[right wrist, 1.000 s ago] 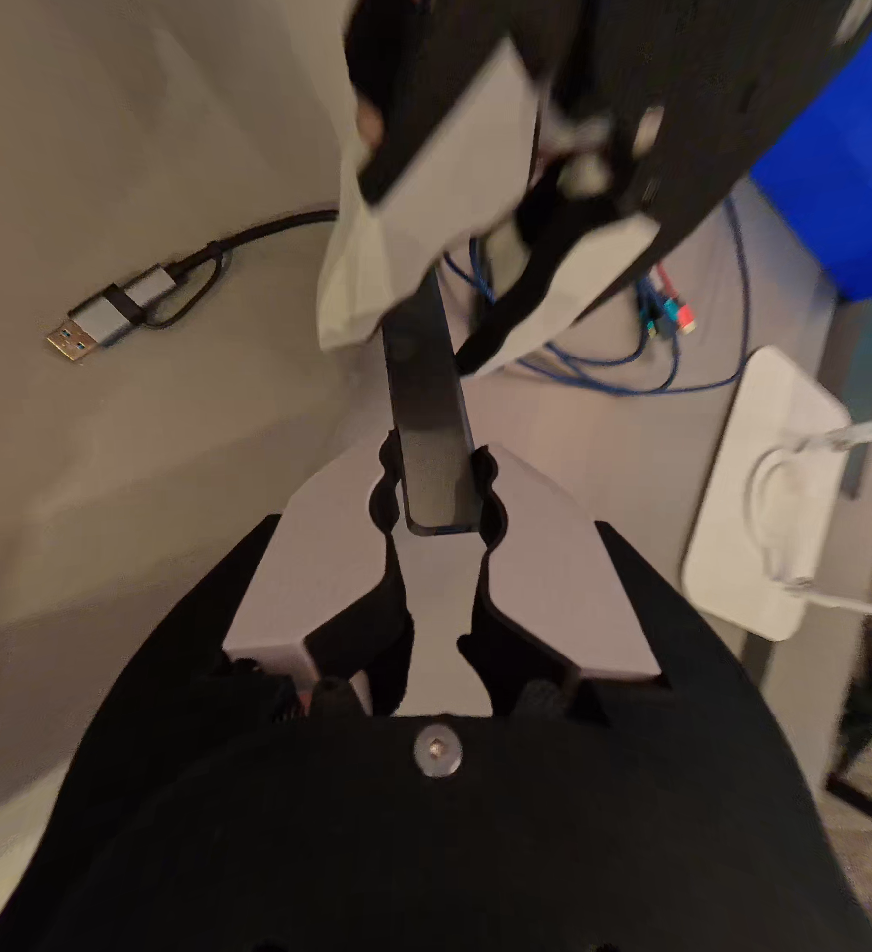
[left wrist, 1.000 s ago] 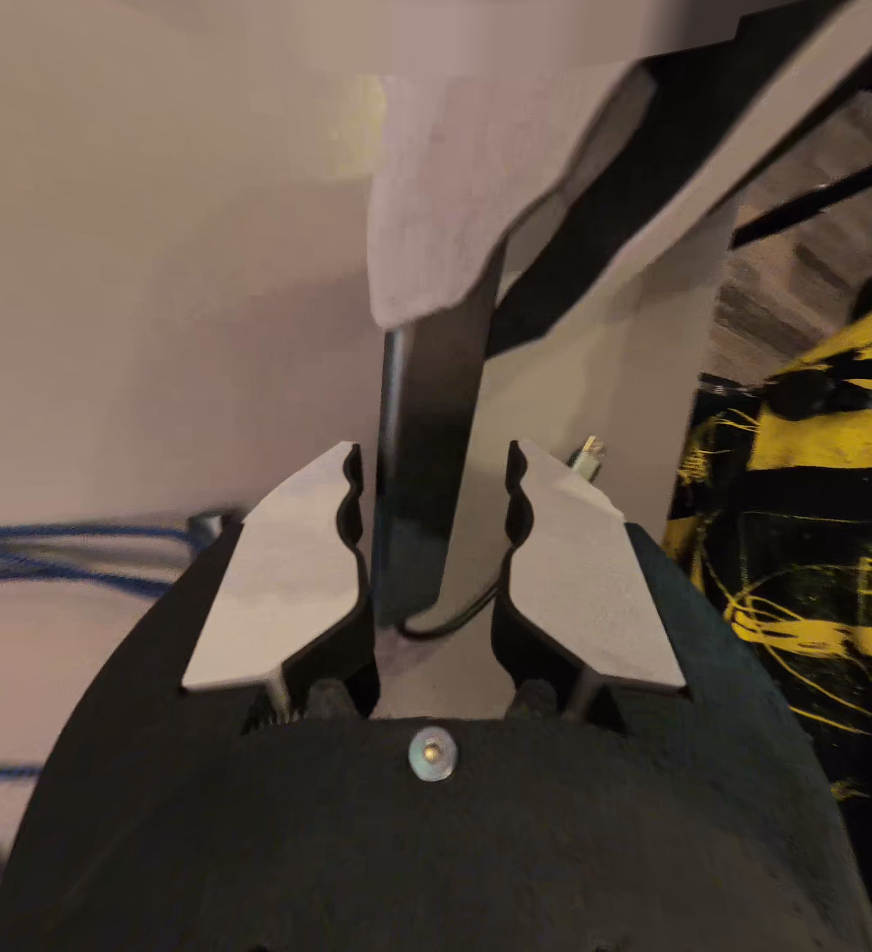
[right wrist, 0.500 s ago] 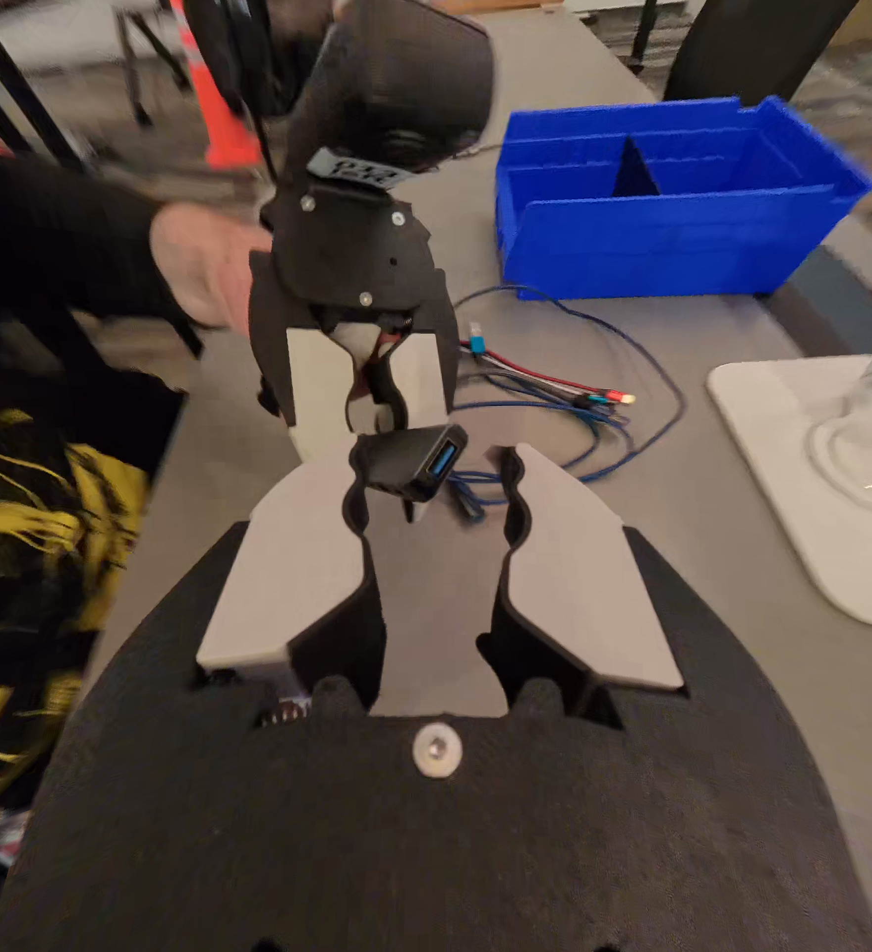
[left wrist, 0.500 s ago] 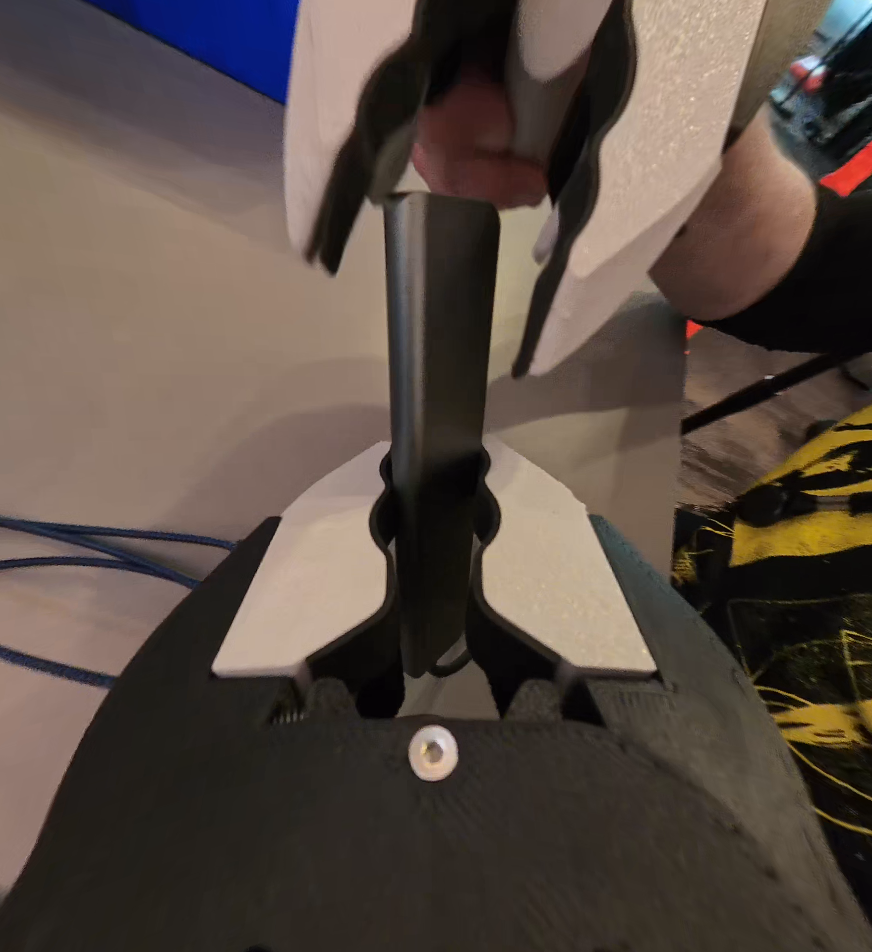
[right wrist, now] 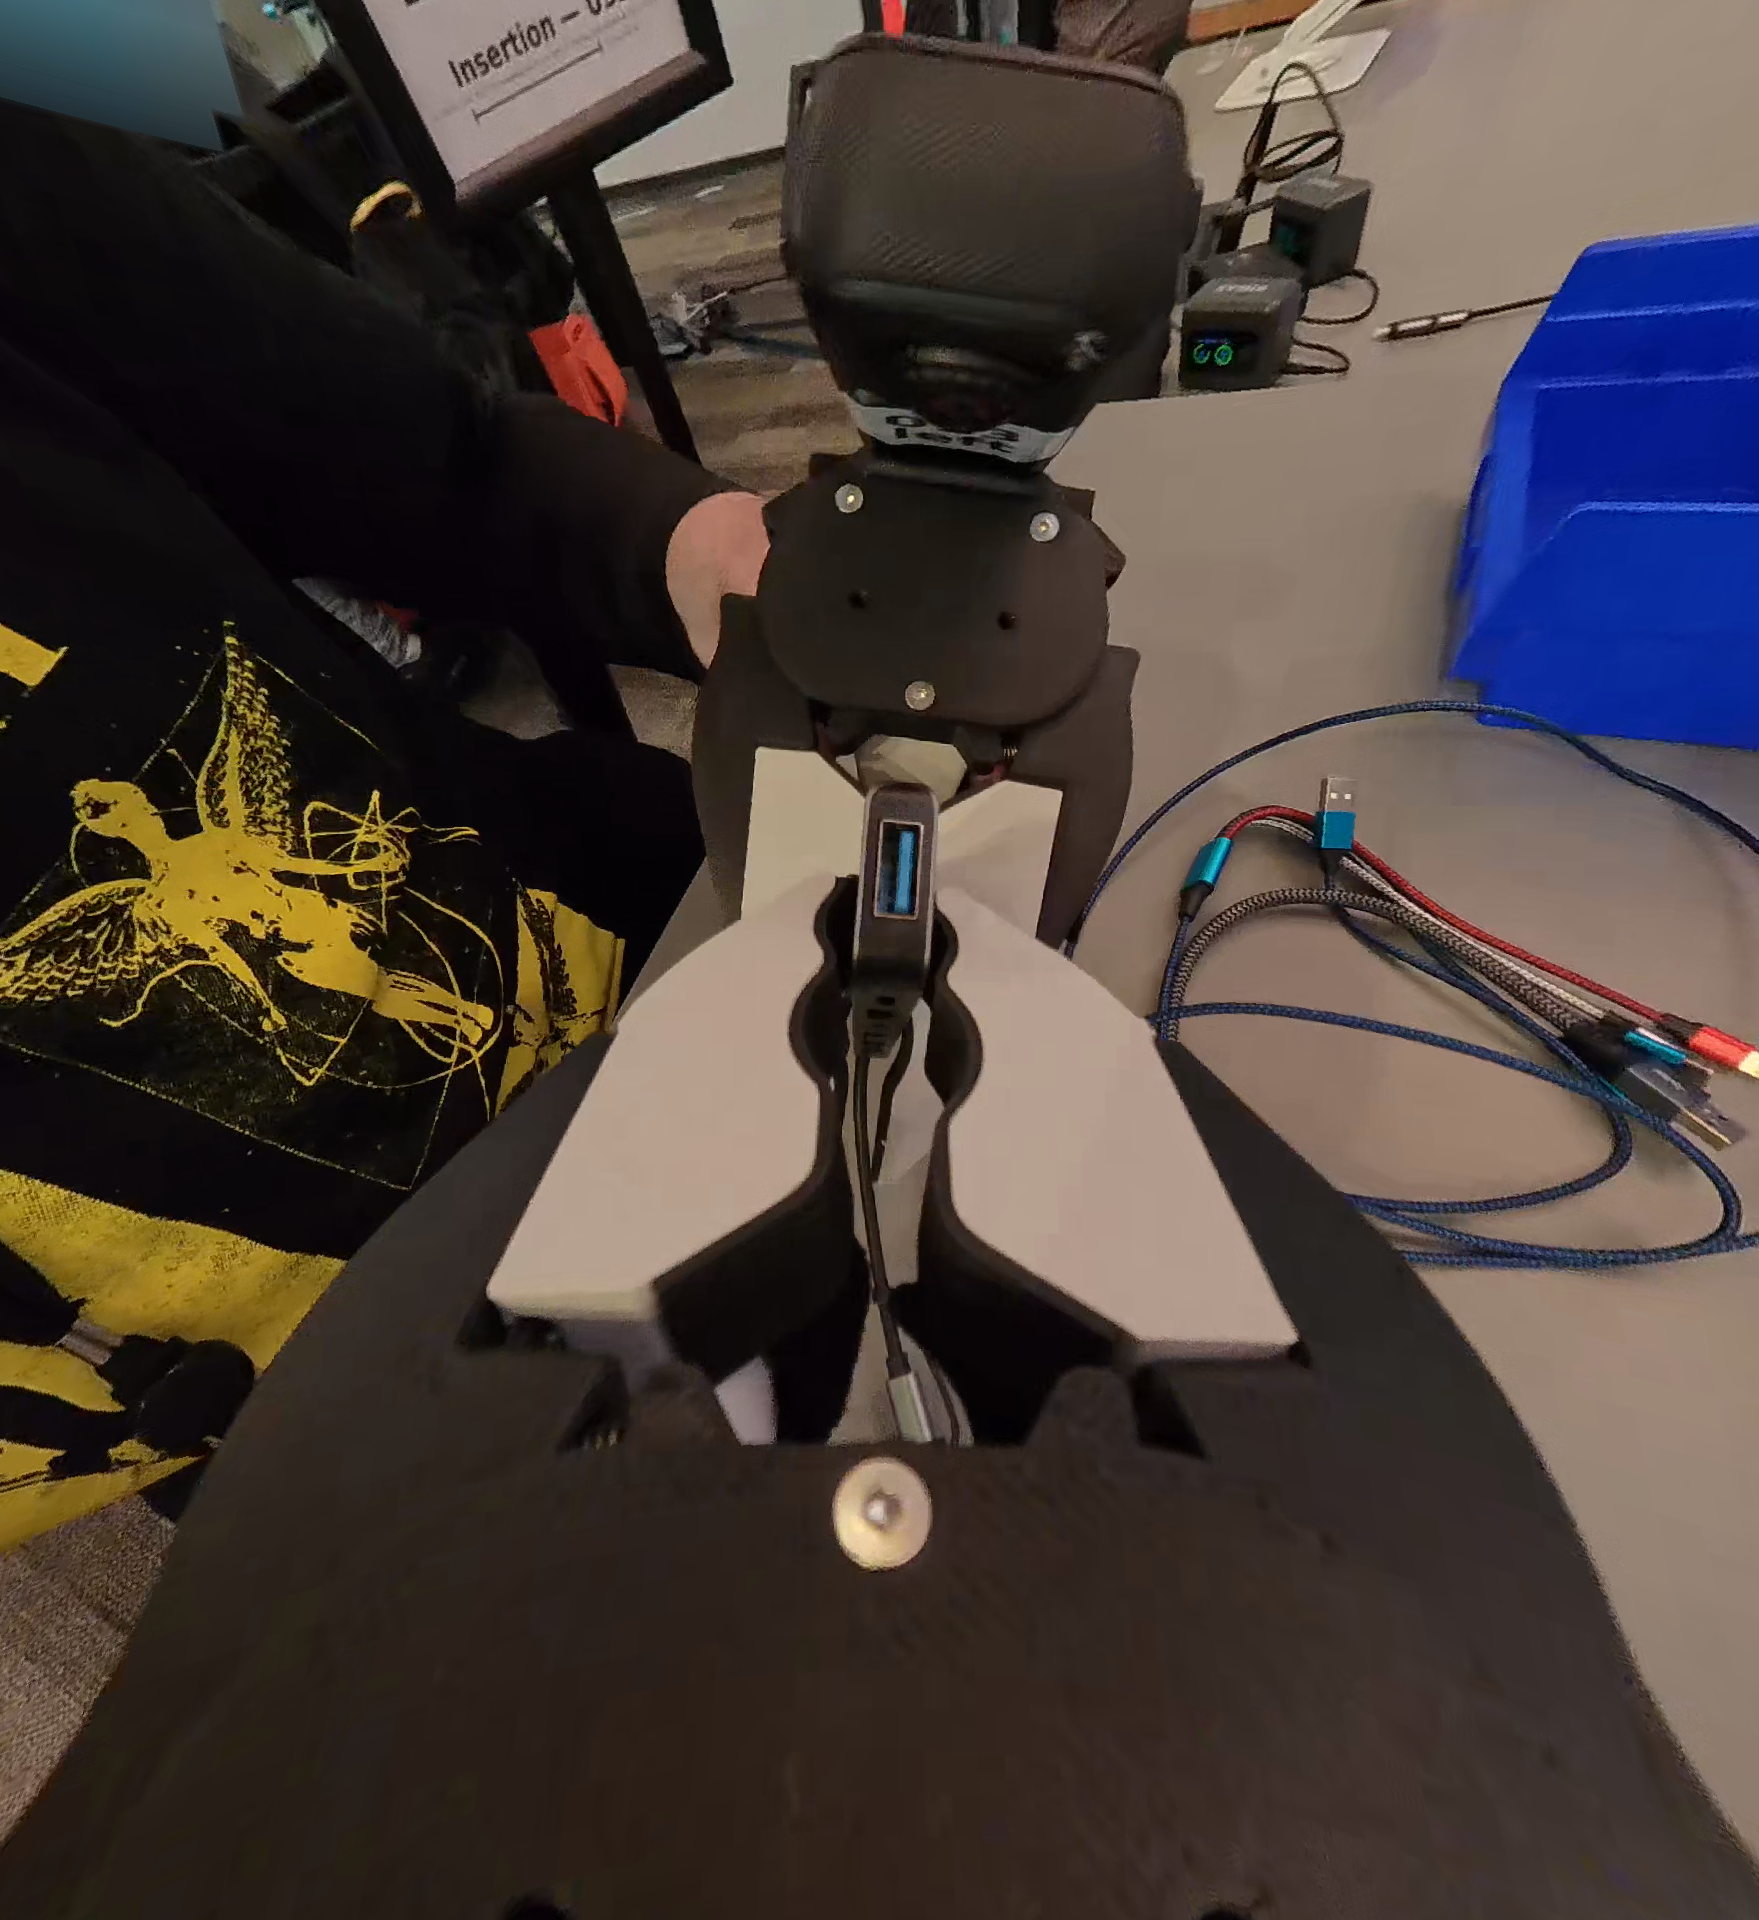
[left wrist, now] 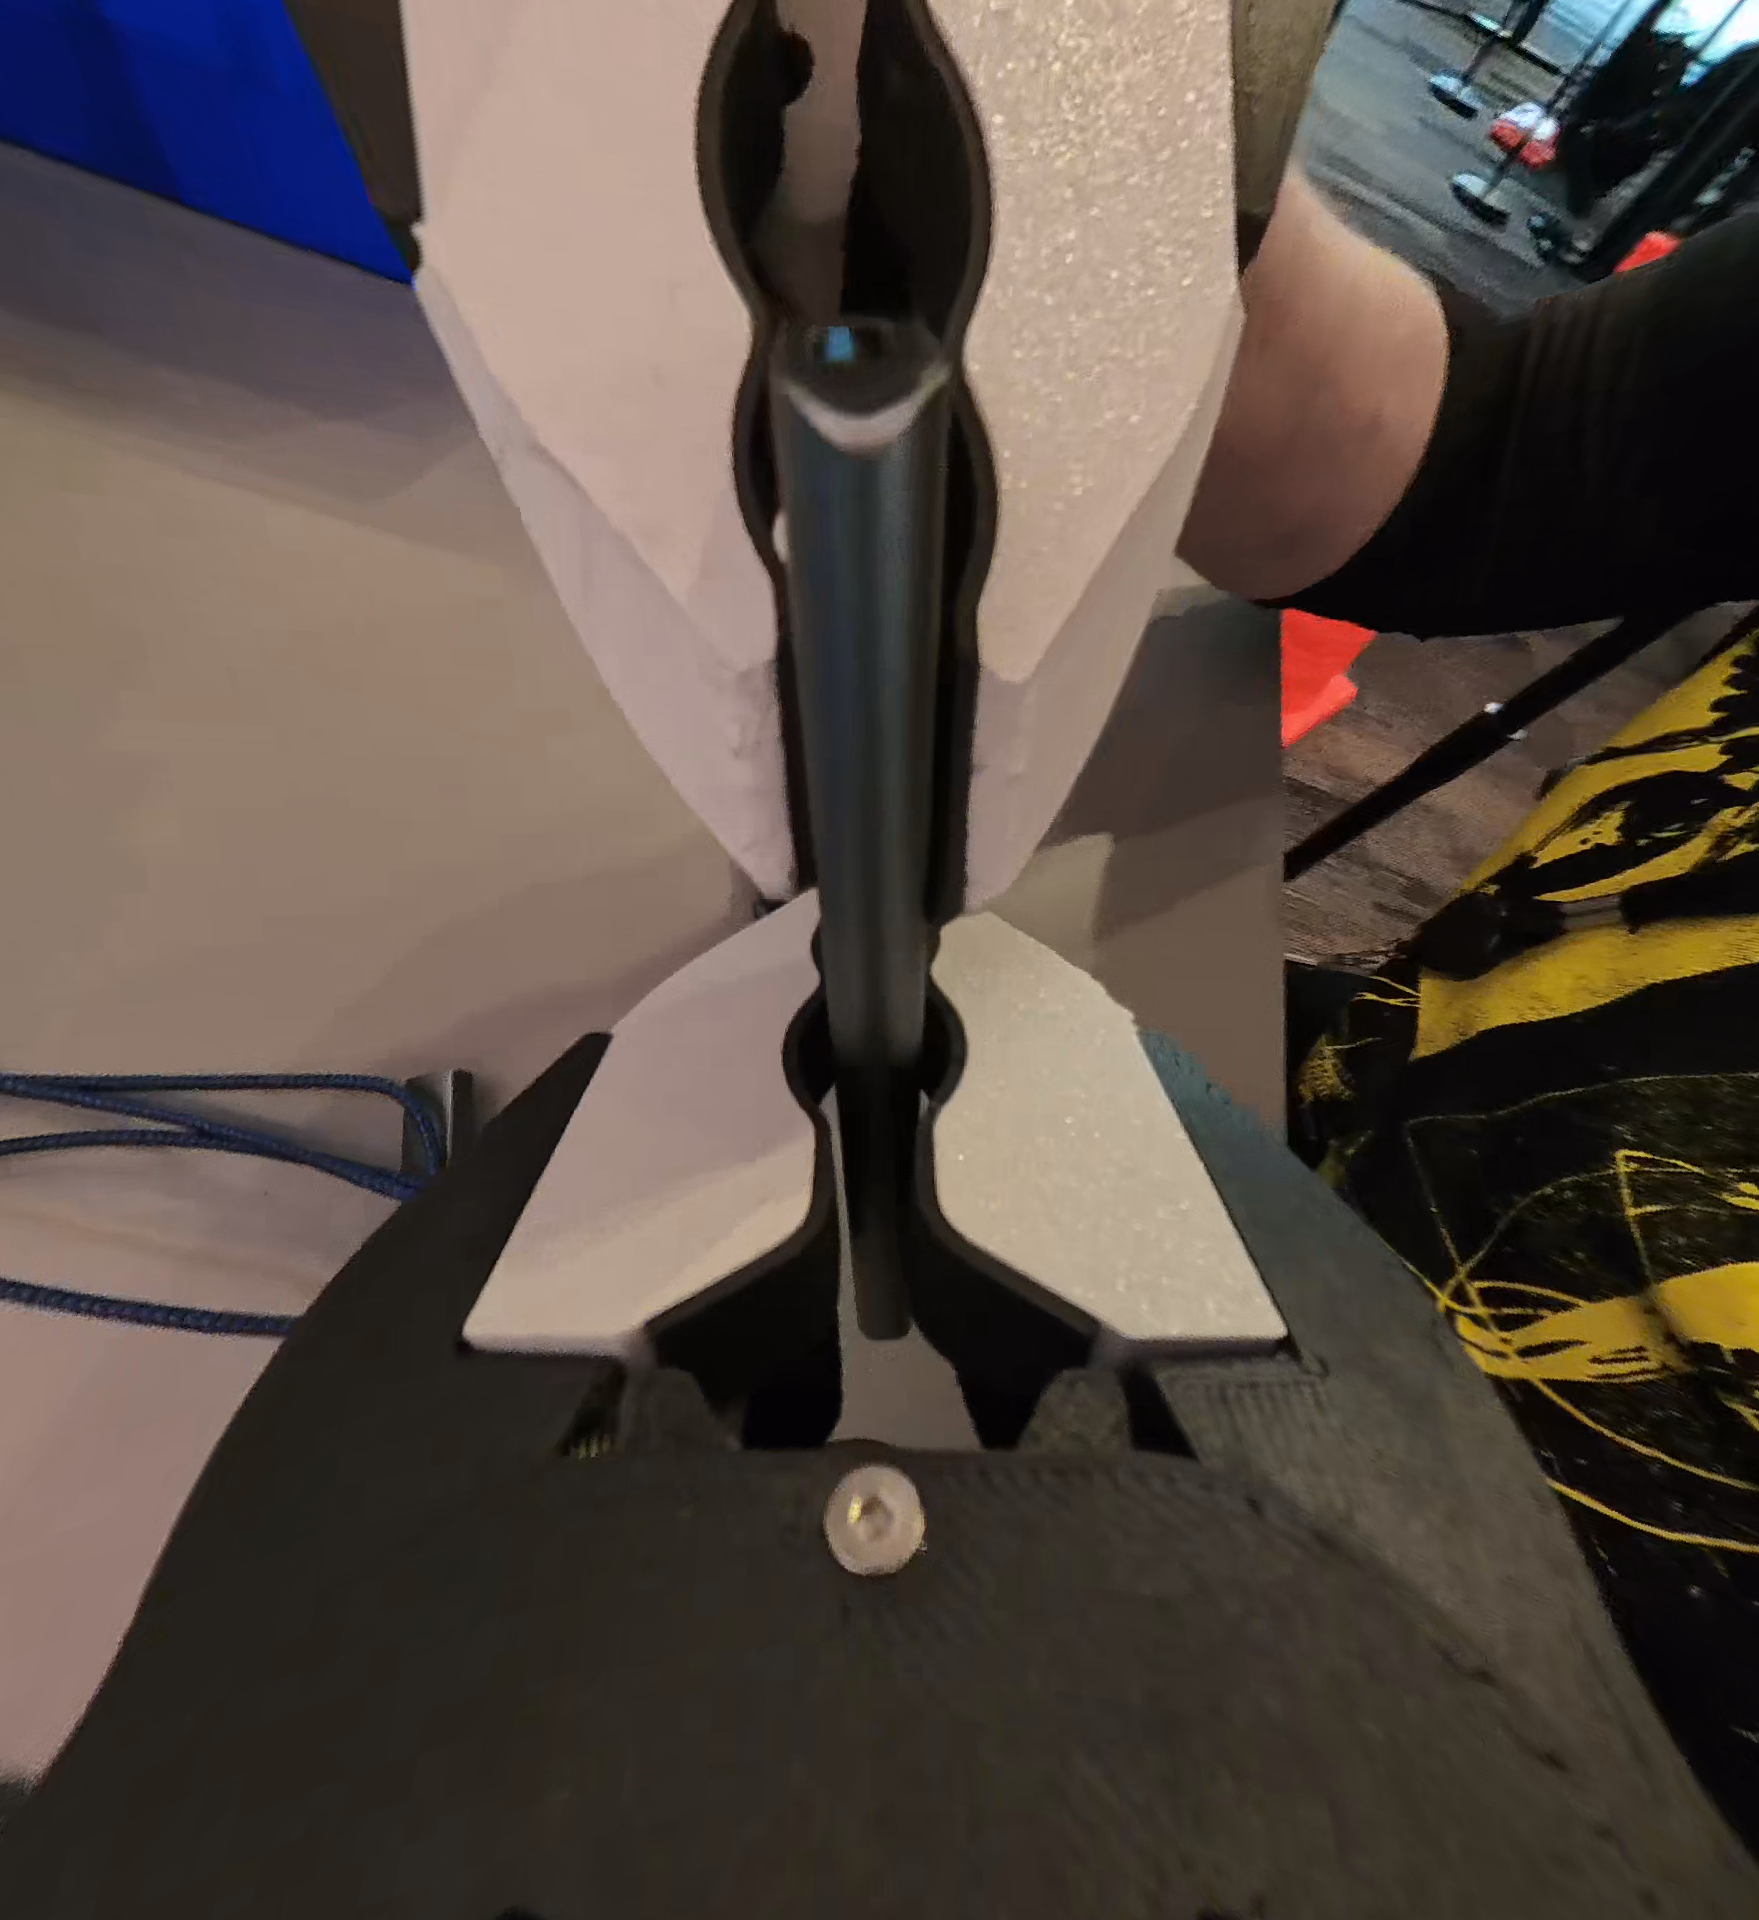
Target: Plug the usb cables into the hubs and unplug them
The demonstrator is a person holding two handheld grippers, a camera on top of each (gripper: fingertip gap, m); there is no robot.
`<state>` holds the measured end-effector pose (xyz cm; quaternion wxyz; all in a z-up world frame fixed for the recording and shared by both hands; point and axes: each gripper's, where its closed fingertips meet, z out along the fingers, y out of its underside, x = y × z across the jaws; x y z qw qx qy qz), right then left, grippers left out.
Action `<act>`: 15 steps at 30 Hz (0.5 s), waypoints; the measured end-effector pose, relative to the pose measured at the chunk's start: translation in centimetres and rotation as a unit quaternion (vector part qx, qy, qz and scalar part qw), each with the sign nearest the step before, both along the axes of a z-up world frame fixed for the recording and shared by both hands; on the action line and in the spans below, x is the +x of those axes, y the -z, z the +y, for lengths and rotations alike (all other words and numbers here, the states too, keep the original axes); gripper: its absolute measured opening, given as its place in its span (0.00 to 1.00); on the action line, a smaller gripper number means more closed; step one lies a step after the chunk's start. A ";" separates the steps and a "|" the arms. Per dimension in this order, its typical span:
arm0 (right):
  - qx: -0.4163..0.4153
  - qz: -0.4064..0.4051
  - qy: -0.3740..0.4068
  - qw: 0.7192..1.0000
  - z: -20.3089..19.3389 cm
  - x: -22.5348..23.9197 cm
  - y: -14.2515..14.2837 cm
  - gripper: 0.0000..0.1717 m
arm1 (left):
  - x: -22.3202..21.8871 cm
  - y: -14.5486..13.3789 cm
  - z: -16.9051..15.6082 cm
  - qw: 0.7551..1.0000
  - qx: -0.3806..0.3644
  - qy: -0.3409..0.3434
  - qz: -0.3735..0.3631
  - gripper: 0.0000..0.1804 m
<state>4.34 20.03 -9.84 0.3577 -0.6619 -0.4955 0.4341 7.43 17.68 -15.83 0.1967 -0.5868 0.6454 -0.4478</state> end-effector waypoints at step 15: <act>-0.033 -0.134 0.146 0.980 8.2 4.1 7.3 0.16 | -8.6 -1.6 4.3 0.992 -0.062 -0.083 -0.073 0.05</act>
